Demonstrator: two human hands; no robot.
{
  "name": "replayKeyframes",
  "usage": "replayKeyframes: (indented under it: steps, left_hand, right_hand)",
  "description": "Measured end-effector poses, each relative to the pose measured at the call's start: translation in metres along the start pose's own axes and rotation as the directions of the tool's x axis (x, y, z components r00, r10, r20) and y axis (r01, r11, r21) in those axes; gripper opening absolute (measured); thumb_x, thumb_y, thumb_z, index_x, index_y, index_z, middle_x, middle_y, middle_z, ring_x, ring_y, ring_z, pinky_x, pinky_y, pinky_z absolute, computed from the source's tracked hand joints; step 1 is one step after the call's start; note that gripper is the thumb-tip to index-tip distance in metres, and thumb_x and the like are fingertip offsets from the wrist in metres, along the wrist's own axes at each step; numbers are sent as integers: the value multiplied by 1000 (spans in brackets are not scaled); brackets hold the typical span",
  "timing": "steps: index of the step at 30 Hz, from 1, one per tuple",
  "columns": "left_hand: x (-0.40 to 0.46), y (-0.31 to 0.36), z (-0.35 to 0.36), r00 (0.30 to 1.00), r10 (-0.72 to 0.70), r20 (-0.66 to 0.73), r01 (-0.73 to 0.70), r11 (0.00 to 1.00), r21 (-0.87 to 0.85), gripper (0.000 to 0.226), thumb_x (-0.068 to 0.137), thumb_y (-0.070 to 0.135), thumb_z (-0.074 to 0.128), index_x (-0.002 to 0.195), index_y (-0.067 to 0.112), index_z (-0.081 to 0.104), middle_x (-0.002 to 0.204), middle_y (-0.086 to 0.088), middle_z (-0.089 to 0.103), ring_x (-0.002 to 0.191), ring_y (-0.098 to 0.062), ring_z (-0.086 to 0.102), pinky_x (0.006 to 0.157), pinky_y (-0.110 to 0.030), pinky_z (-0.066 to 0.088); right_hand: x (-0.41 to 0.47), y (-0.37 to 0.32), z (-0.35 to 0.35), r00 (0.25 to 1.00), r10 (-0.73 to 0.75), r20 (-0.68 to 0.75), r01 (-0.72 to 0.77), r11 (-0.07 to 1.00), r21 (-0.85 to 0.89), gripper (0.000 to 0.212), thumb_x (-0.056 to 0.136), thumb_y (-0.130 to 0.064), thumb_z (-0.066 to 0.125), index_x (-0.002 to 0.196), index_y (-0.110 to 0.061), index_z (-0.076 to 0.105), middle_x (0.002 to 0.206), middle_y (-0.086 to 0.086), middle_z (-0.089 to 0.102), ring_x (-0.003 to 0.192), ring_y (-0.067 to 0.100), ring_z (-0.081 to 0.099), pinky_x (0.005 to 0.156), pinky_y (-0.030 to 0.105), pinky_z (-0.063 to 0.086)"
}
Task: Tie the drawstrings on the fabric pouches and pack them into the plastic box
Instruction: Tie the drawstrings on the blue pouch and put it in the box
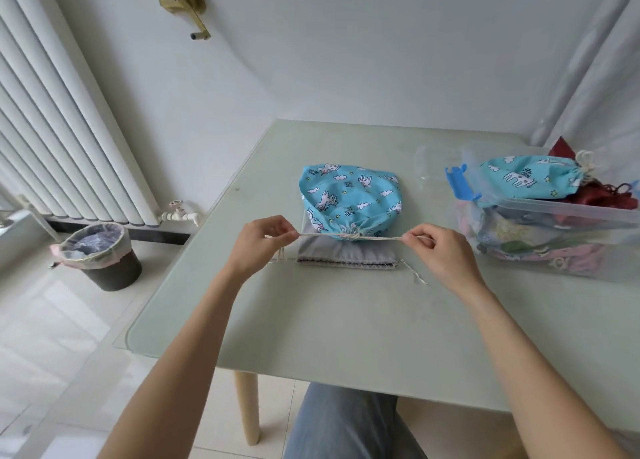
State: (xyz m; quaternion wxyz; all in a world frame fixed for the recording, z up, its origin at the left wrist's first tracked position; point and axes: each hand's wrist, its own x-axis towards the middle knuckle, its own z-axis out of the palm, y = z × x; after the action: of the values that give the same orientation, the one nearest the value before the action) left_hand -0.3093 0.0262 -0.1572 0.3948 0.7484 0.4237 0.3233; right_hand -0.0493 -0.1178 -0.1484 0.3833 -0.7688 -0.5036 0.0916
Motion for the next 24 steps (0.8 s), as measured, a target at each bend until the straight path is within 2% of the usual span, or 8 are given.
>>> replayKeyframes:
  steps: [5,10,13,15,17,19,21,24]
  left_hand:
    - [1,-6,-1,992,-79,-96,83,996,40,16,82,17,66,67,21,61,59,11,56,60,-8,48,61,-27,35]
    - [5,-8,-1,980,-114,-165,134,984,118,15,82,22,65,69,25,60,67,11,59,69,-15,52,64,-28,36]
    - [5,-12,-4,994,-54,-96,71,982,173,11,81,33,66,71,30,63,73,7,63,74,-15,56,69,-31,43]
    - [4,-14,-9,1000,-21,9,18,972,236,7,81,39,63,76,35,66,79,8,68,80,-9,60,75,-32,47]
    - [2,-10,-12,995,-7,95,-19,963,270,8,85,37,61,90,38,67,84,11,70,82,-4,62,78,-30,49]
    - [1,-1,-7,992,6,129,-43,957,286,21,89,36,57,110,36,62,93,10,68,87,-7,62,81,-29,48]
    - [0,8,3,989,25,146,-66,958,281,30,90,39,55,120,31,57,99,11,65,89,-7,60,82,-28,45]
    - [1,11,16,982,39,182,-89,958,273,34,90,36,57,123,26,54,99,12,65,86,-5,58,84,-25,44]
  right_hand:
    - [0,0,-2,1000,-20,-20,18,997,-81,16,87,-24,61,72,-21,59,50,-10,41,53,3,43,53,20,31]
    - [4,1,1,997,-55,-48,48,989,-136,14,87,-26,61,77,-18,64,67,-12,58,68,6,51,64,26,34]
    - [4,4,-5,999,-47,-1,46,987,-152,16,88,-28,61,74,-20,63,55,-15,51,61,10,49,61,29,36]
    - [3,4,-13,992,-58,109,76,983,-167,17,88,-30,60,73,-24,62,62,-9,60,66,15,55,63,33,44]
    - [2,-1,-20,974,-73,216,104,986,-134,18,89,-28,59,71,-27,60,72,-10,65,73,8,59,68,27,46]
    - [1,-9,-22,951,-100,292,100,995,12,20,91,-22,57,71,-23,58,72,-12,61,65,-3,52,62,13,38]
    - [1,-19,-18,943,-115,312,30,964,265,17,93,-16,53,77,-15,59,80,-9,59,58,-1,46,58,12,35]
    - [3,-36,-7,930,-127,345,-170,684,710,13,91,-11,49,88,-3,58,101,-5,65,55,8,40,47,17,32]
